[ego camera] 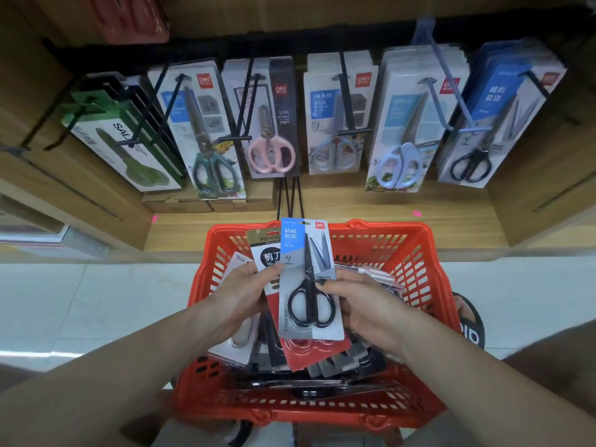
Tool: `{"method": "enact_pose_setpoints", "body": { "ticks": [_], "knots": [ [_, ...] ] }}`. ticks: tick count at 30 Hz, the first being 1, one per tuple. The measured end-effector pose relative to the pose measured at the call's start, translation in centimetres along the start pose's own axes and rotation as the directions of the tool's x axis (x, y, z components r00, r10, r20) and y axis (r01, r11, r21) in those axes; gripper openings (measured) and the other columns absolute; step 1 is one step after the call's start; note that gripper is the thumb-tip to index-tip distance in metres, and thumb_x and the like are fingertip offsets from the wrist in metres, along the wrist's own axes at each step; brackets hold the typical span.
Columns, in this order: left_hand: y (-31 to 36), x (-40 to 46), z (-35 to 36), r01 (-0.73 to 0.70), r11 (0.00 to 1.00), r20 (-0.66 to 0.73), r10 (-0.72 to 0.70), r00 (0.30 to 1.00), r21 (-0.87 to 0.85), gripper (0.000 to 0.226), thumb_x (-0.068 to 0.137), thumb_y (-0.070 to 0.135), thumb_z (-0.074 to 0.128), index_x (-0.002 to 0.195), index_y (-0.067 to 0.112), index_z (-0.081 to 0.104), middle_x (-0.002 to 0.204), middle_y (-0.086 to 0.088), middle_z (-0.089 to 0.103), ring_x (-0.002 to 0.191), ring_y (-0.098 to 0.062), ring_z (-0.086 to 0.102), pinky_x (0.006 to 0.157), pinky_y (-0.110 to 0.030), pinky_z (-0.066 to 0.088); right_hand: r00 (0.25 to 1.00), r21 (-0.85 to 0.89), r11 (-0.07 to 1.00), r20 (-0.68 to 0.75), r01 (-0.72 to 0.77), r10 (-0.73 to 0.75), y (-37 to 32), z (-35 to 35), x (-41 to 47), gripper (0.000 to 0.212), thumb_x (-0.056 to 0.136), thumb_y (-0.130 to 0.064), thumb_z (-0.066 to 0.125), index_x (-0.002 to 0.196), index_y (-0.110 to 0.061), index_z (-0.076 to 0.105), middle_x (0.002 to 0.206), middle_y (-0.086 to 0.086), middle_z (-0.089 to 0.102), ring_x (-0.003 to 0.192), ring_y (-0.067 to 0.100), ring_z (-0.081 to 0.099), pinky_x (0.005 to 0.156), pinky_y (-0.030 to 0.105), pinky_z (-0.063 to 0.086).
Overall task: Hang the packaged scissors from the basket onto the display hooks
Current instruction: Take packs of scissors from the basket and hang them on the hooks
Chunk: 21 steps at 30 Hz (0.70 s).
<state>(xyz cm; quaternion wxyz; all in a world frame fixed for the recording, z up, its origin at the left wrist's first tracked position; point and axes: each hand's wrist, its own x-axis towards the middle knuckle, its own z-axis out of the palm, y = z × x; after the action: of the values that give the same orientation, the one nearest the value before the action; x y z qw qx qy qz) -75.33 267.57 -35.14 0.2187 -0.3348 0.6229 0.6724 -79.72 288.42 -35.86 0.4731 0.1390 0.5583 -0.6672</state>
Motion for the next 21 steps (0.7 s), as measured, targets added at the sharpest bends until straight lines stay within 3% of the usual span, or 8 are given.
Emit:
{"method": "enact_pose_setpoints", "body": {
  "ticks": [6,8,10,12,13,16,18,21],
  "knots": [
    [-0.4,0.2,-0.3,0.01,0.991,-0.047,-0.004,0.999,0.132,0.028,0.112,0.027,0.051,0.125,0.013,0.071,0.106,-0.008,0.082,0.095,-0.022,0.08,0.069,-0.028,0.063,0.988,0.024,1.0,-0.151,0.013,-0.009,0.7,-0.1,0.6,0.025,0.101,-0.003,0.058,0.123,-0.003,0.069,0.114,0.014,0.078,0.109,0.033,0.073,0.092,0.046,0.058],
    [-0.6,0.4,-0.8,0.021,0.98,-0.101,-0.001,0.995,0.196,0.029,0.112,0.024,0.051,0.123,0.007,0.071,0.106,-0.014,0.081,0.093,-0.029,0.079,0.072,-0.04,0.065,0.979,0.064,0.998,-0.204,0.019,-0.006,0.6,-0.6,0.8,0.019,0.102,0.0,0.056,0.116,-0.003,0.068,0.116,0.018,0.077,0.102,0.033,0.074,0.089,0.046,0.06],
    [-0.9,0.7,-1.5,0.031,0.96,-0.152,0.012,0.988,0.277,0.028,0.112,0.023,0.051,0.121,0.007,0.072,0.111,-0.016,0.08,0.101,-0.036,0.076,0.088,-0.052,0.062,0.969,0.067,0.997,-0.248,0.033,-0.015,0.3,-1.4,1.0,0.016,0.102,0.001,0.055,0.112,-0.005,0.066,0.114,0.02,0.076,0.094,0.03,0.073,0.082,0.044,0.061],
    [-0.9,0.9,-2.2,0.057,0.934,-0.178,0.008,0.984,0.353,0.023,0.112,0.023,0.051,0.115,0.015,0.072,0.117,-0.01,0.078,0.102,-0.026,0.073,0.088,-0.041,0.06,0.938,-0.049,0.998,-0.341,0.046,-0.06,0.2,-2.3,1.2,0.015,0.101,-0.001,0.056,0.108,-0.009,0.067,0.11,0.017,0.077,0.095,0.03,0.073,0.086,0.045,0.06],
    [-0.9,1.0,-2.5,0.07,0.925,-0.178,-0.003,0.984,0.374,0.021,0.112,0.023,0.051,0.112,0.018,0.072,0.118,-0.009,0.077,0.104,-0.024,0.073,0.09,-0.04,0.059,0.907,-0.191,0.981,-0.405,0.043,-0.119,0.3,-3.0,1.5,0.015,0.1,-0.003,0.057,0.106,-0.012,0.068,0.107,0.014,0.077,0.097,0.03,0.072,0.088,0.043,0.058],
    [-1.0,1.6,-2.9,0.103,0.917,-0.182,-0.033,0.983,0.386,0.023,0.112,0.023,0.052,0.119,0.012,0.072,0.118,-0.013,0.077,0.113,-0.034,0.072,0.107,-0.055,0.054,0.814,-0.533,0.846,-0.486,0.011,-0.317,0.5,-4.8,2.2,0.013,0.099,-0.01,0.056,0.1,-0.02,0.065,0.094,0.0,0.071,0.082,0.015,0.064,0.066,0.027,0.045],
    [-1.0,1.9,-3.1,0.113,0.916,-0.201,-0.037,0.979,0.385,0.025,0.111,0.023,0.053,0.123,0.011,0.071,0.119,-0.014,0.077,0.113,-0.035,0.073,0.106,-0.053,0.055,0.784,-0.577,0.817,-0.513,-0.015,-0.348,0.6,-6.0,2.6,0.018,0.099,-0.01,0.055,0.104,-0.025,0.063,0.086,-0.008,0.065,0.073,0.005,0.055,0.057,0.022,0.036],
    [-0.9,2.1,-3.3,0.128,0.92,-0.199,-0.056,0.978,0.371,0.024,0.111,0.023,0.054,0.126,0.011,0.07,0.117,-0.012,0.077,0.108,-0.033,0.075,0.091,-0.042,0.062,0.774,-0.597,0.798,-0.542,-0.08,-0.328,0.7,-7.1,2.9,0.023,0.098,-0.011,0.053,0.108,-0.028,0.063,0.081,-0.009,0.063,0.071,0.009,0.056,0.055,0.024,0.035]
  ]
}}
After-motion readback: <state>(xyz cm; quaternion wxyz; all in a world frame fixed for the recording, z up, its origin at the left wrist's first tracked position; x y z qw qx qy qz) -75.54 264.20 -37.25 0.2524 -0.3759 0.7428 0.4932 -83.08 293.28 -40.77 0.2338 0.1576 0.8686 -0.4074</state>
